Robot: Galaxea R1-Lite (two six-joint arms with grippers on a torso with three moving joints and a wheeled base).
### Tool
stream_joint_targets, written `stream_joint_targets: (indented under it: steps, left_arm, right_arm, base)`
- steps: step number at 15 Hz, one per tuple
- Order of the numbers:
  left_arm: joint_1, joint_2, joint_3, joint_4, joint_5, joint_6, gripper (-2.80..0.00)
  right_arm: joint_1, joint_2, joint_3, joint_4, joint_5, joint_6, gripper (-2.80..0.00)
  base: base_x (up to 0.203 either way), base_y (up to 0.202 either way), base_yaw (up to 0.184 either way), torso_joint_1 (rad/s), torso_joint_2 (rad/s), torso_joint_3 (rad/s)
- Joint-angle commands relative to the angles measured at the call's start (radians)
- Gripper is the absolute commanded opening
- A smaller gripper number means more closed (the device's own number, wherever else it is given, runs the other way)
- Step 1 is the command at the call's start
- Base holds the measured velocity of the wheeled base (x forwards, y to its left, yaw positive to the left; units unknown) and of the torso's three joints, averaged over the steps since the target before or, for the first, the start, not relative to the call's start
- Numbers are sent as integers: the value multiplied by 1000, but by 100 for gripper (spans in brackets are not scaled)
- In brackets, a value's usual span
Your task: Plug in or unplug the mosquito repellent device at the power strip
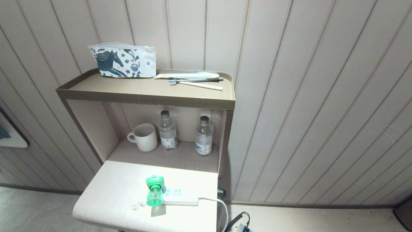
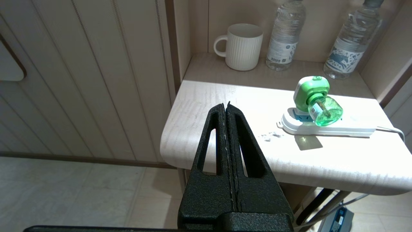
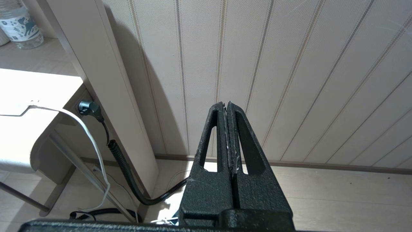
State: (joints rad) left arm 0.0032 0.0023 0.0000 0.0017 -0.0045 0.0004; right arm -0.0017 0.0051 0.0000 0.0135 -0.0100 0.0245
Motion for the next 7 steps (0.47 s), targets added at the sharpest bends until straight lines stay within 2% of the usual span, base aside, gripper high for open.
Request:
stream_joint_targets:
  steps: [1, 7]
  left_arm:
    - [0, 1, 0, 0, 0, 0, -280]
    - [0, 0, 0, 0, 0, -5, -280]
  right_arm:
    - [0, 1, 0, 0, 0, 0, -280]
    - [0, 1, 0, 0, -1, 1, -280]
  base:
    - [0, 0, 0, 0, 0, 0]
    - [0, 0, 0, 0, 0, 0]
